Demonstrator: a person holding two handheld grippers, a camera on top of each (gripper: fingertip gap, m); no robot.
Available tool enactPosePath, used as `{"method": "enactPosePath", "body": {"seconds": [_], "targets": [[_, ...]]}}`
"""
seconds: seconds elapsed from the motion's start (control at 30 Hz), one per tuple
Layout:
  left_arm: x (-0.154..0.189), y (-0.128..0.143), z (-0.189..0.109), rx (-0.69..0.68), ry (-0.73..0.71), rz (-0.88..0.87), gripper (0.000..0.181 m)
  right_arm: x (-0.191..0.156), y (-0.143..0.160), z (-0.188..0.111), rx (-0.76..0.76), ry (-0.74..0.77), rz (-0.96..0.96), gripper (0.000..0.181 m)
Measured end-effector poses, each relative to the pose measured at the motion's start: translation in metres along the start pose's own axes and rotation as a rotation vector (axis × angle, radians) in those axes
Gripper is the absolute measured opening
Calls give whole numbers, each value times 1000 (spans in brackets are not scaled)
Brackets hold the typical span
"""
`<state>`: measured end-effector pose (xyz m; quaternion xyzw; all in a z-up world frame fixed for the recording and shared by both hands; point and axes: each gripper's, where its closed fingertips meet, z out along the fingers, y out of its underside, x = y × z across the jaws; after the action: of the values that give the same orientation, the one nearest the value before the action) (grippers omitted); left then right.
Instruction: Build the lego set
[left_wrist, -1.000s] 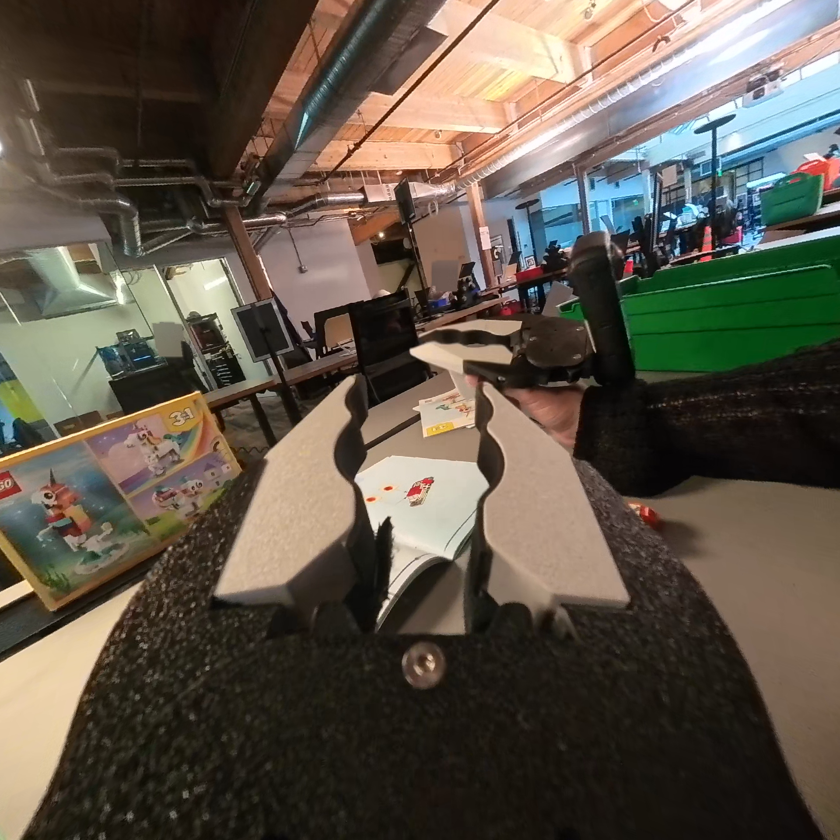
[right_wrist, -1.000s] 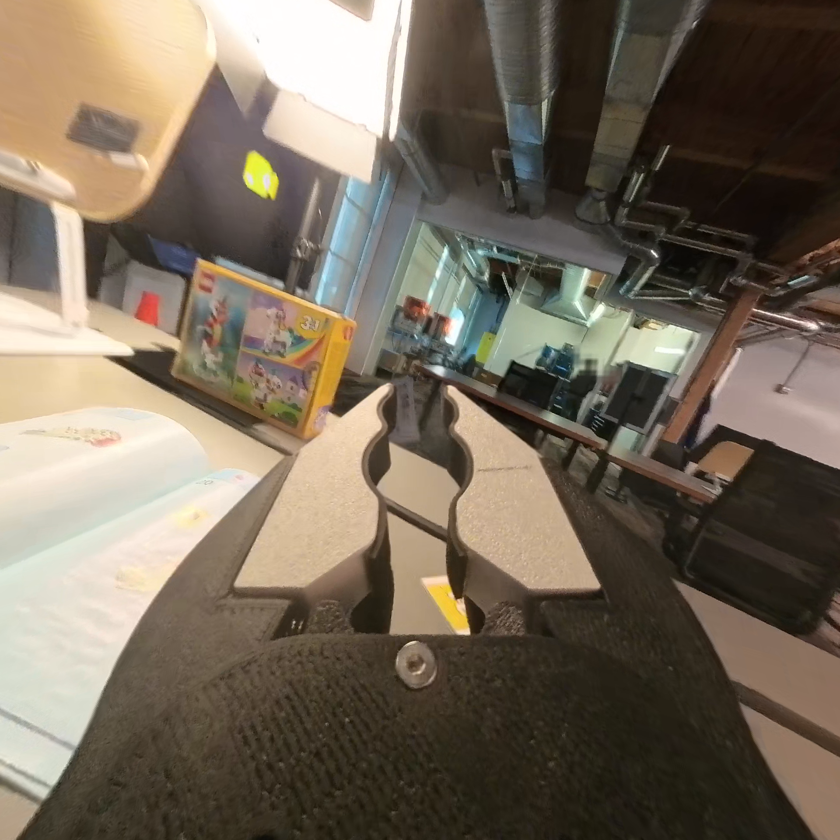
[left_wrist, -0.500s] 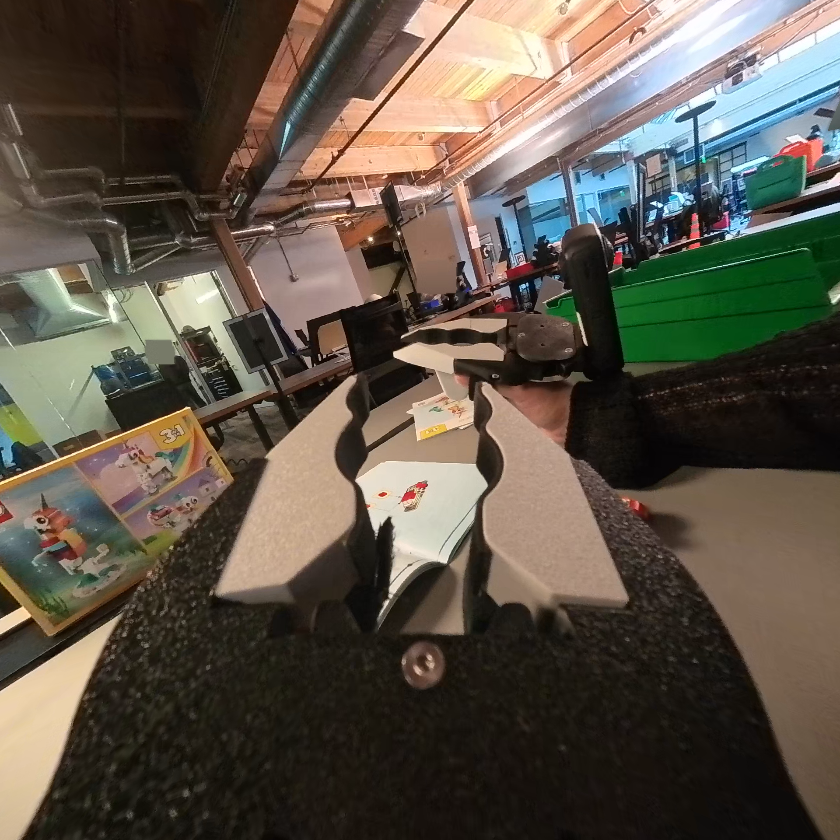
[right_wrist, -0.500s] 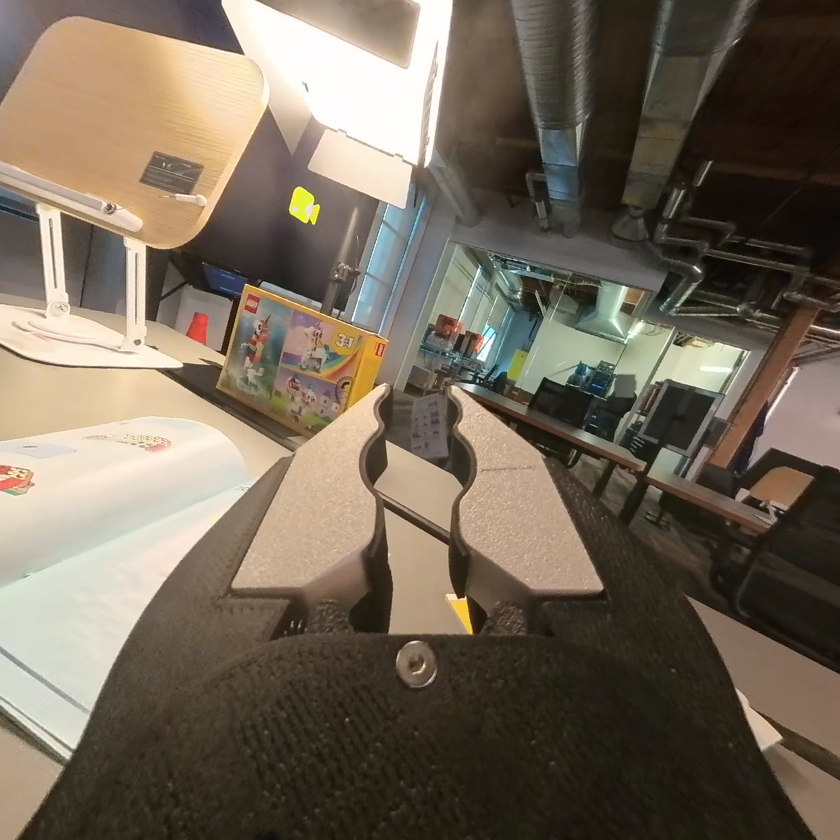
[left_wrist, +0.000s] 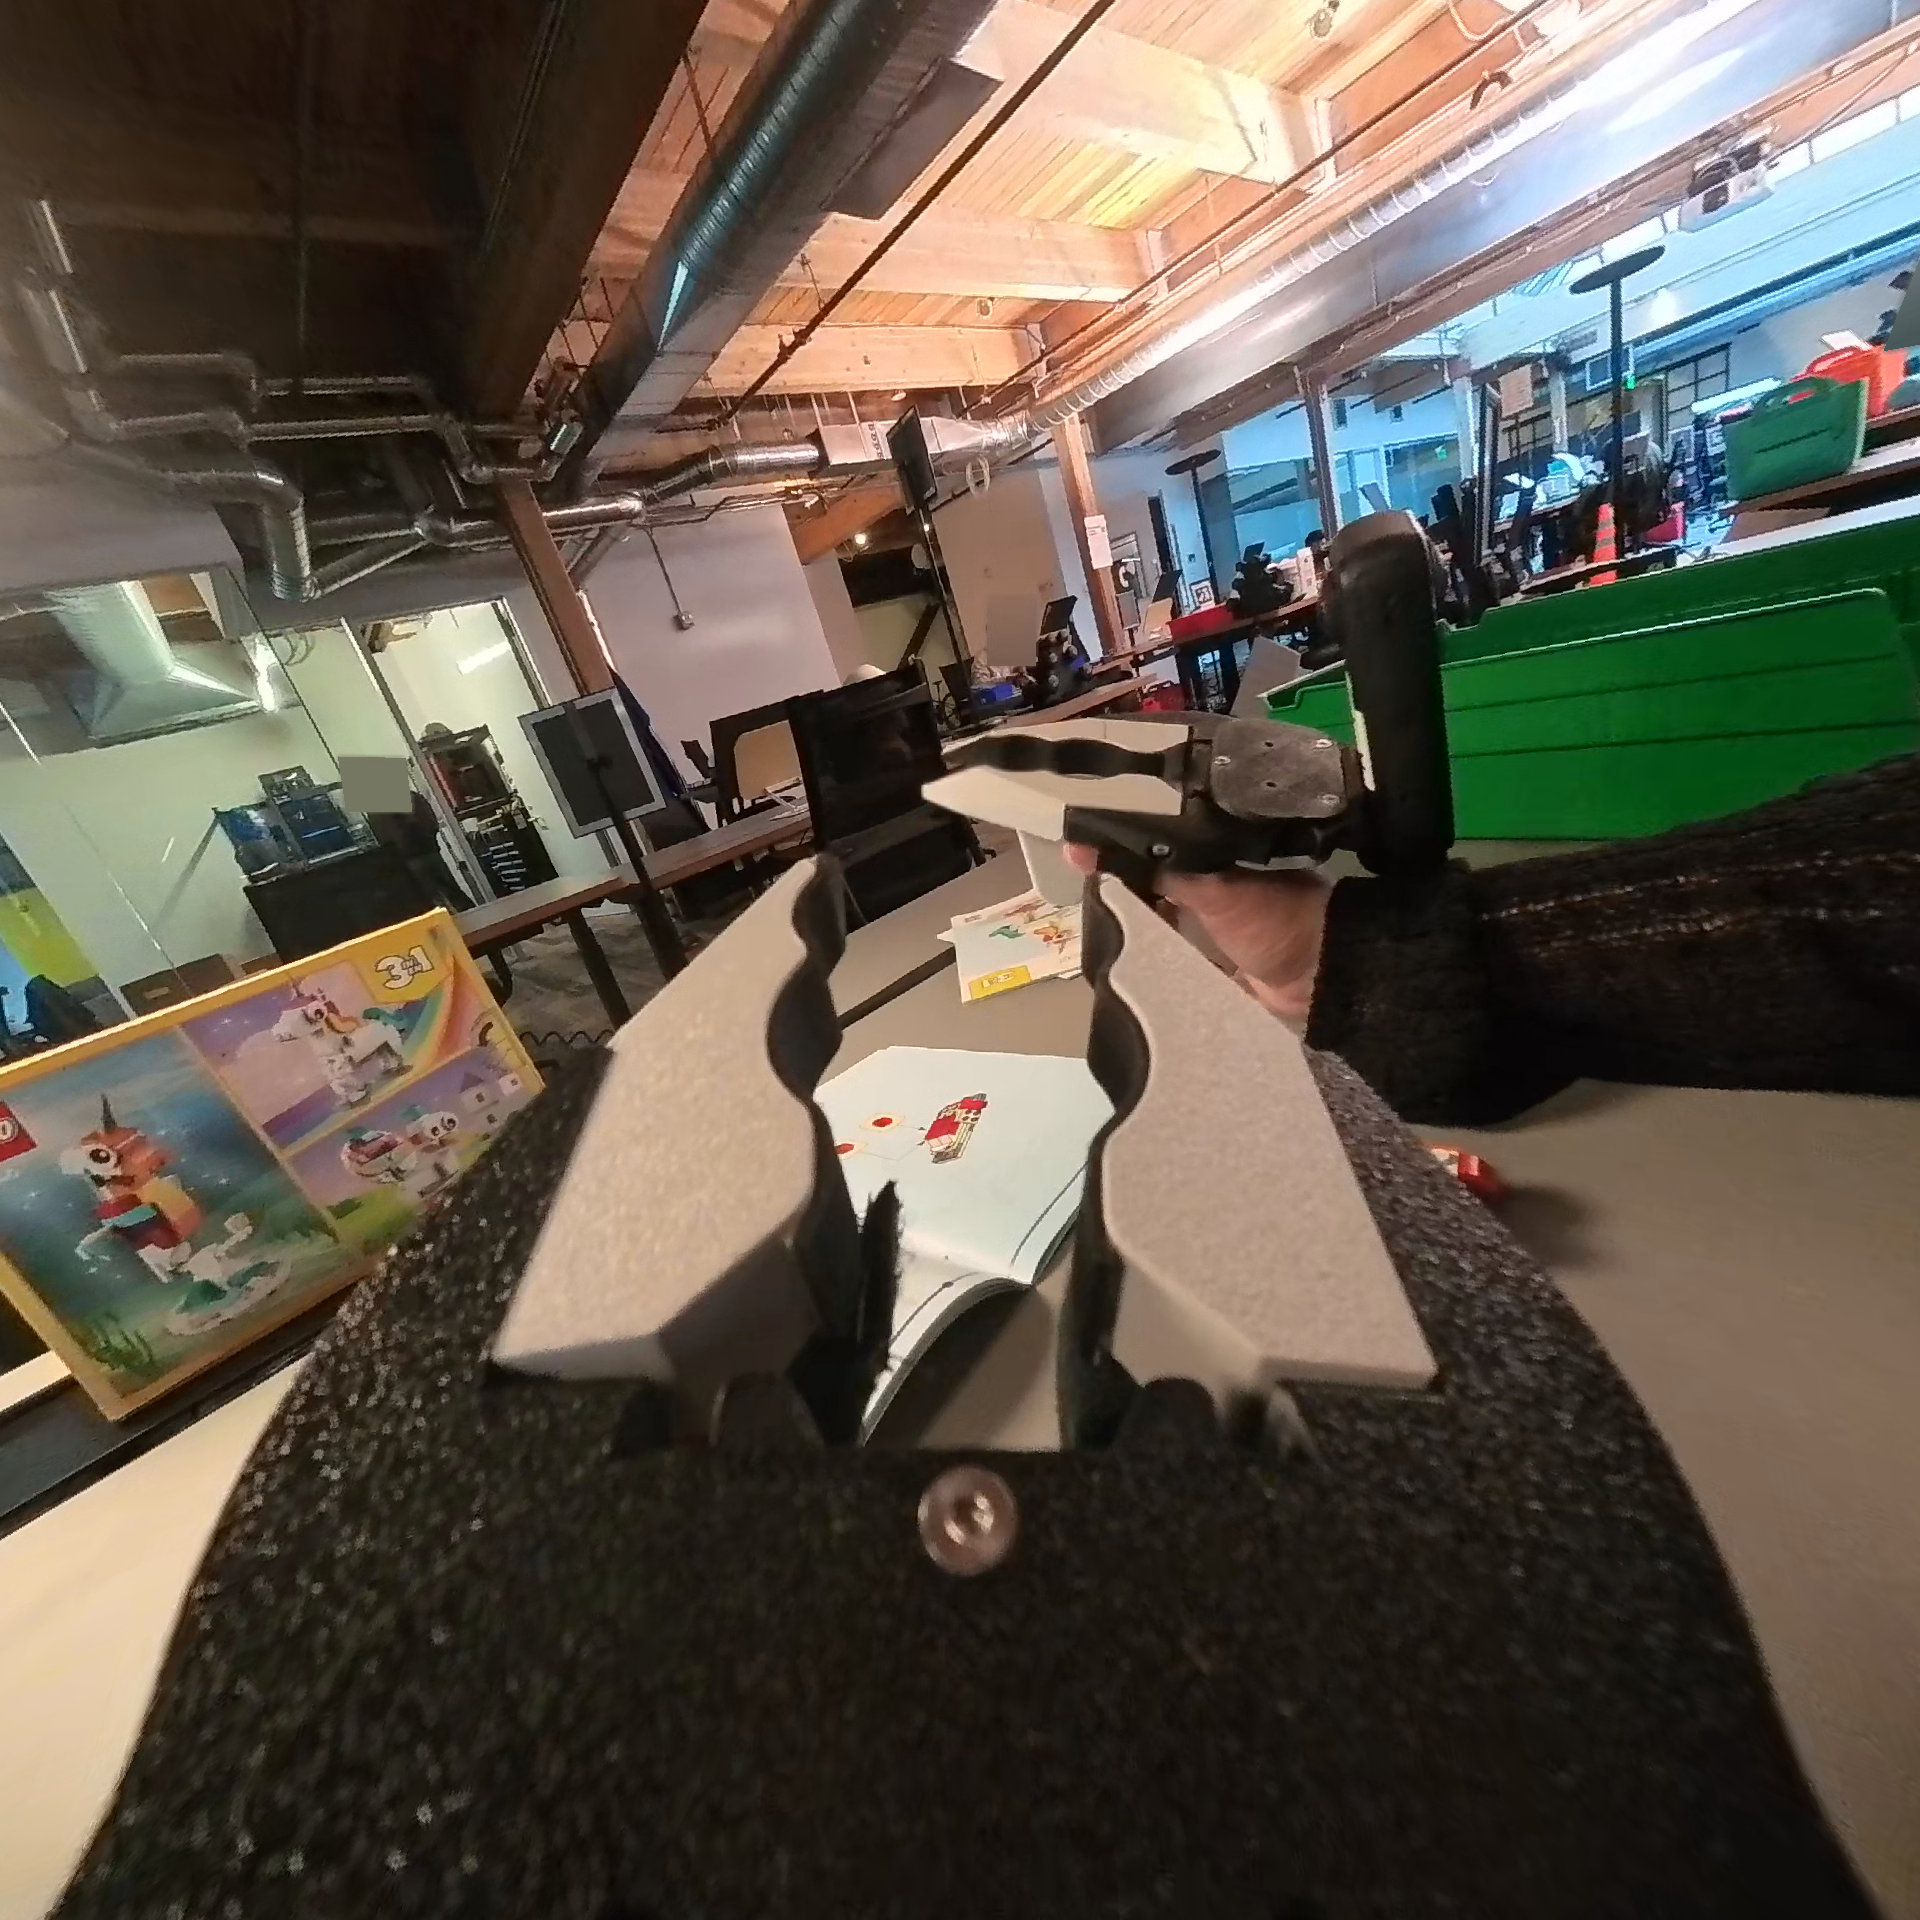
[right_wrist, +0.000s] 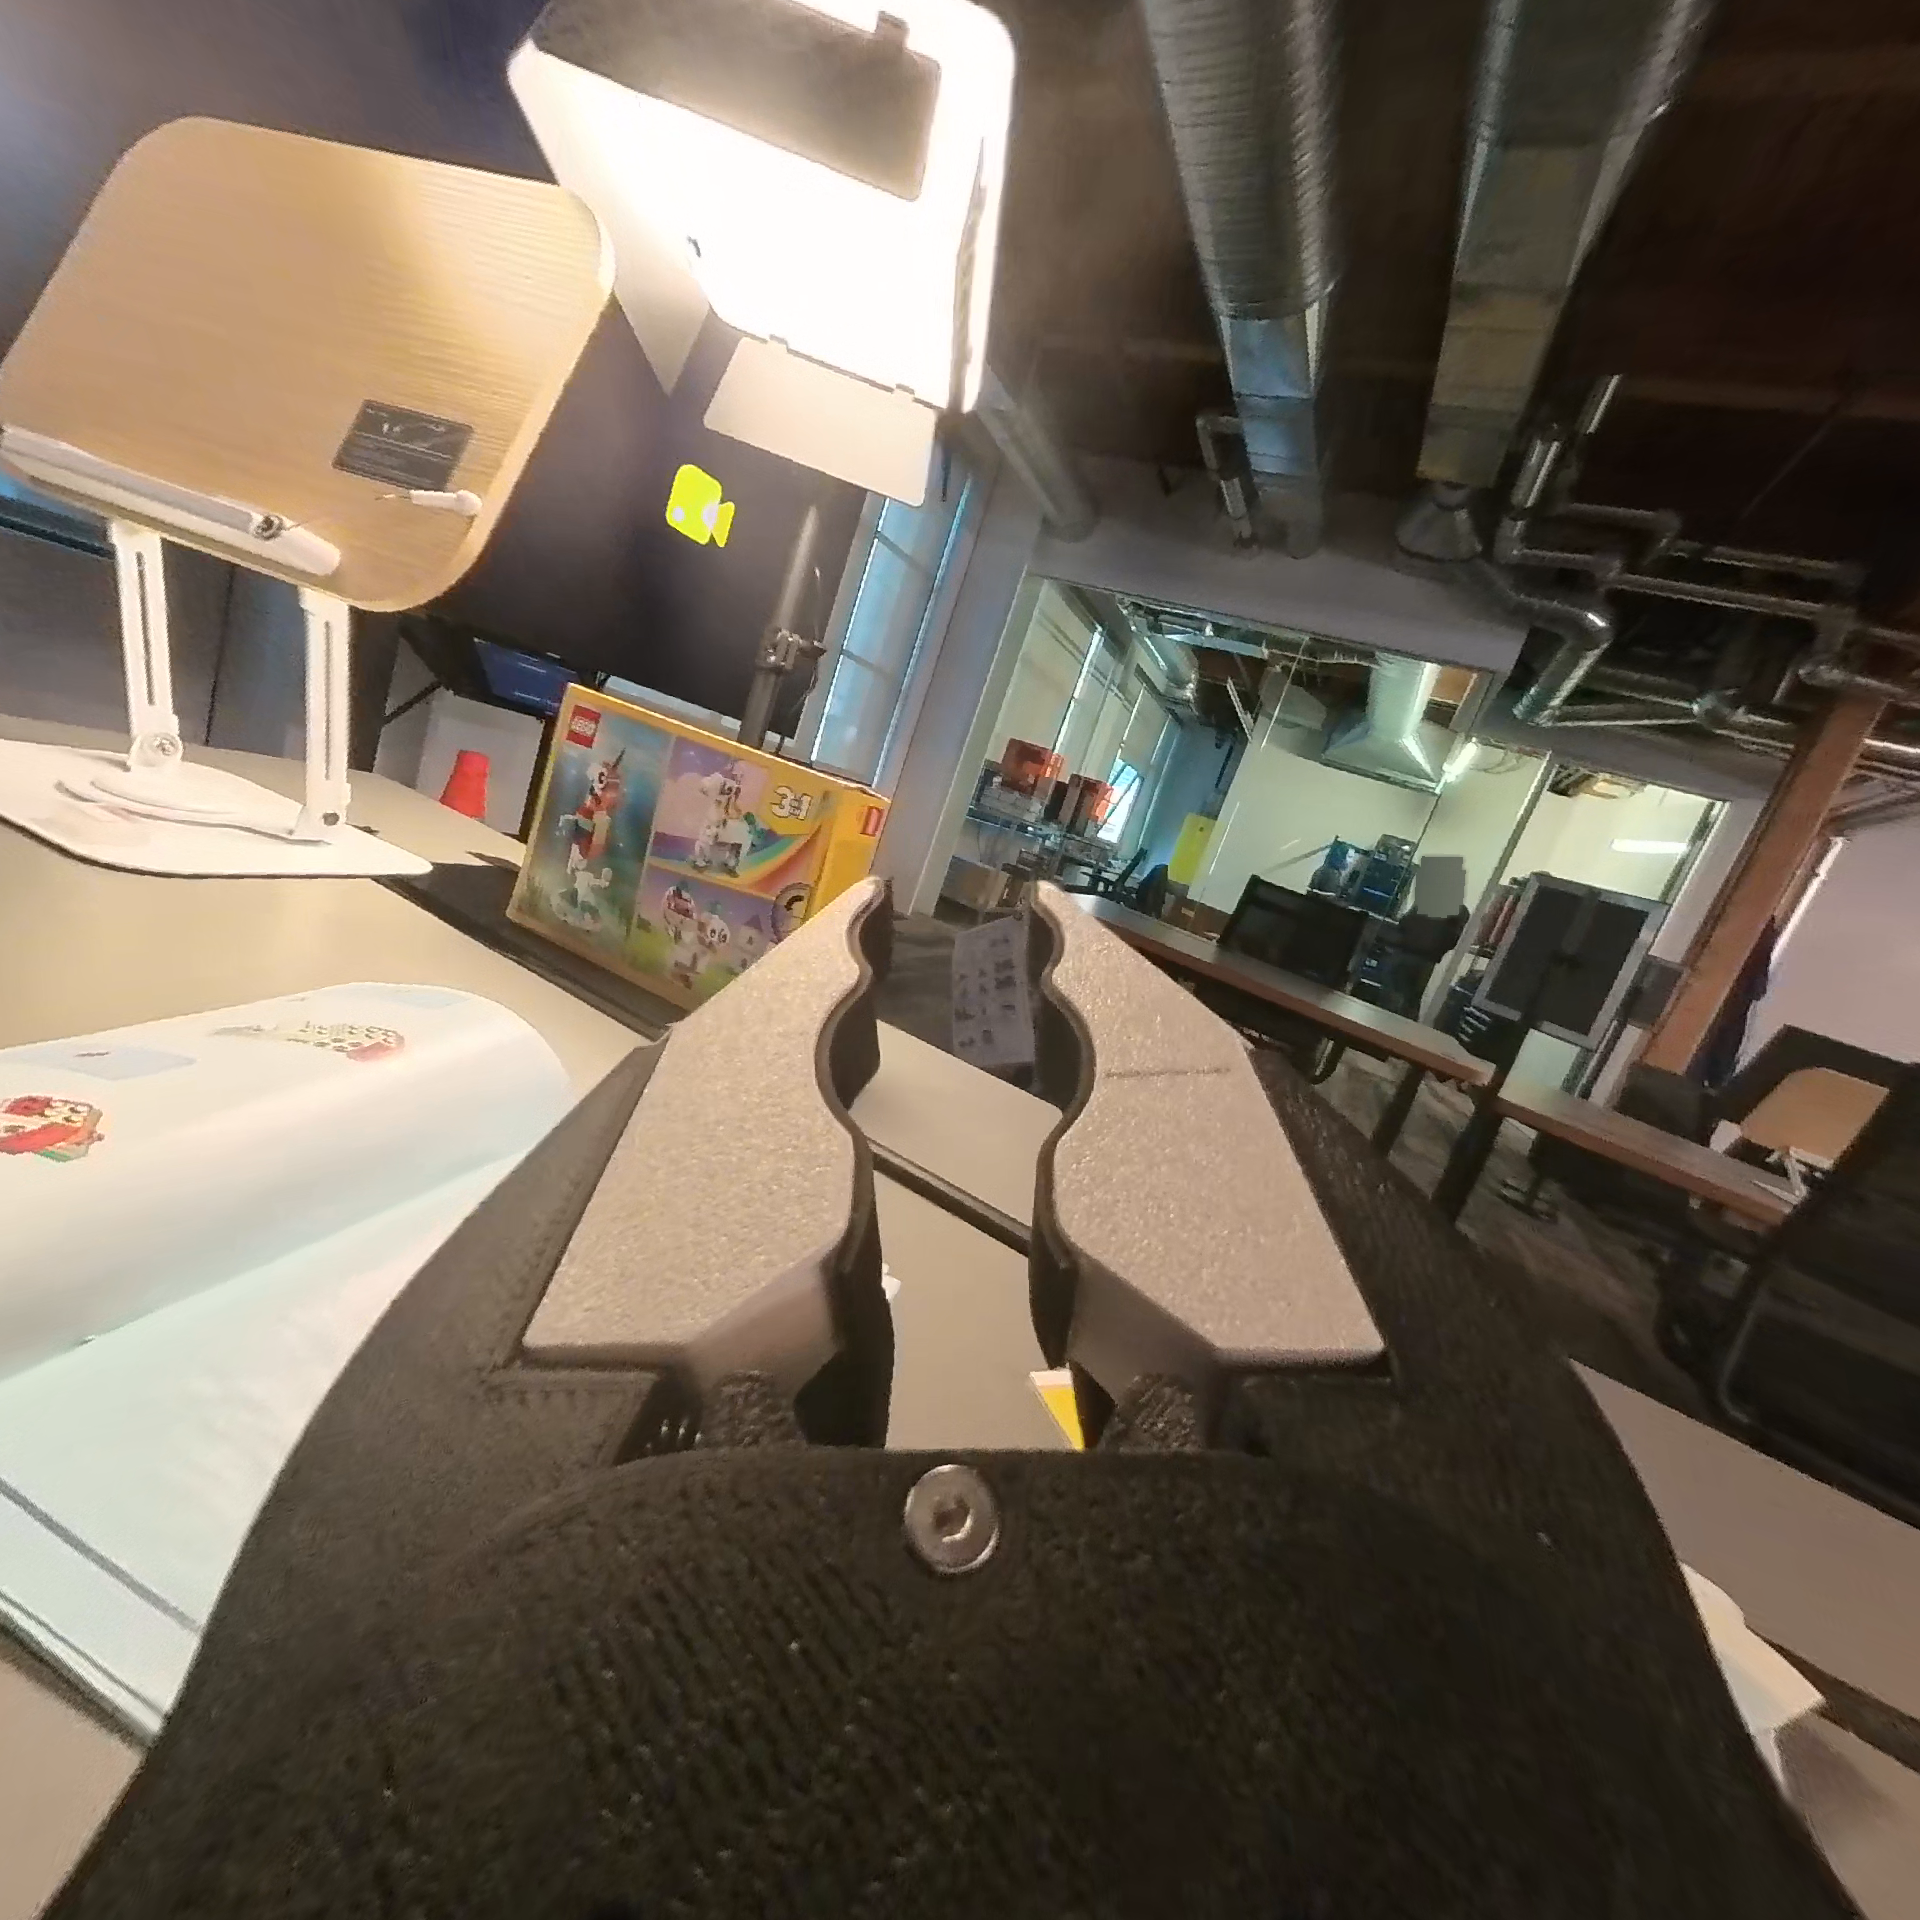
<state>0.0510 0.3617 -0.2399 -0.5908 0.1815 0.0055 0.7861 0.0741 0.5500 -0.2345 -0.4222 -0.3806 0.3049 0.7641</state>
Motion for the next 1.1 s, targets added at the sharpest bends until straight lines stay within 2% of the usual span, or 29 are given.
{"method": "enactPosePath", "body": {"seconds": [0.57, 0.9, 1.1], "targets": [[4, 1, 2, -7, 14, 13, 44, -4, 4, 0, -25, -11, -43, 22], [33, -3, 4, -19, 108, 100, 43, -5, 0, -6, -23, -5, -40, 22], [56, 6, 6, -95, 212, 137, 44, -6, 0, -6, -20, -12, -42, 22]]}}
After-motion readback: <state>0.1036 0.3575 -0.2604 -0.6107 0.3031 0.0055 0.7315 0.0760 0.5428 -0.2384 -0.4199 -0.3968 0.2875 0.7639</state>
